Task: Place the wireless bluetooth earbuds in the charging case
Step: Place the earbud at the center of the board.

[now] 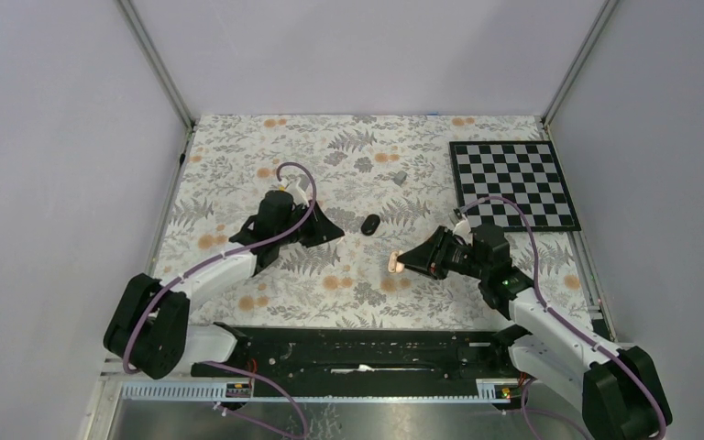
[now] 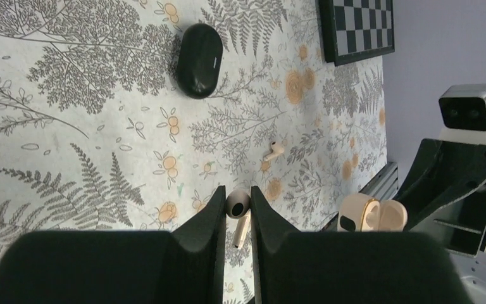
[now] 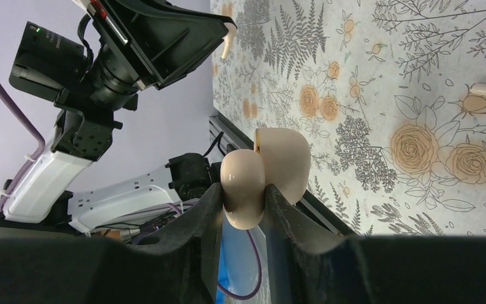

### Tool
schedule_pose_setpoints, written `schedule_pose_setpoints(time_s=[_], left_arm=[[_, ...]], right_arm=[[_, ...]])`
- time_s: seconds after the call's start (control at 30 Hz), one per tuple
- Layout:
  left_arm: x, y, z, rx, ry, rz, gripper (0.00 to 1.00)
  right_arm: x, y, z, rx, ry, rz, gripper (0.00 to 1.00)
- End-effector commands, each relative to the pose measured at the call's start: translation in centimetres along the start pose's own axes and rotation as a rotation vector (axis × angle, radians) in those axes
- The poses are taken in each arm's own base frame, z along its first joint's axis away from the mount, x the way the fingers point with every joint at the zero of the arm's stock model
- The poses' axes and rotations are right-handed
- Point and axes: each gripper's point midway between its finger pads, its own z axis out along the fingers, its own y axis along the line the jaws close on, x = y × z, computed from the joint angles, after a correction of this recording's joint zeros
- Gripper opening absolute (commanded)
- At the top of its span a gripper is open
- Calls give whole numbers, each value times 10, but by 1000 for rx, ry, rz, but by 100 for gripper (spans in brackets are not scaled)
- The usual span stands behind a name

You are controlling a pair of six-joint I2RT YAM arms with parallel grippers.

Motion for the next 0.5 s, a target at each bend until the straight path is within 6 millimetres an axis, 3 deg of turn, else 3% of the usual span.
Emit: schedule_pose_setpoints(time_s=[0.0, 0.27, 0.47], left_arm=[[-10, 1, 10, 44, -43, -24, 13], [4, 41, 26, -18, -49, -103, 14], [11, 51, 30, -1, -79, -181, 17]], right_arm=[[-5, 12, -1, -22, -13, -57, 0], [1, 9, -7, -32, -10, -61, 0], [5, 7, -9, -37, -5, -60, 0]])
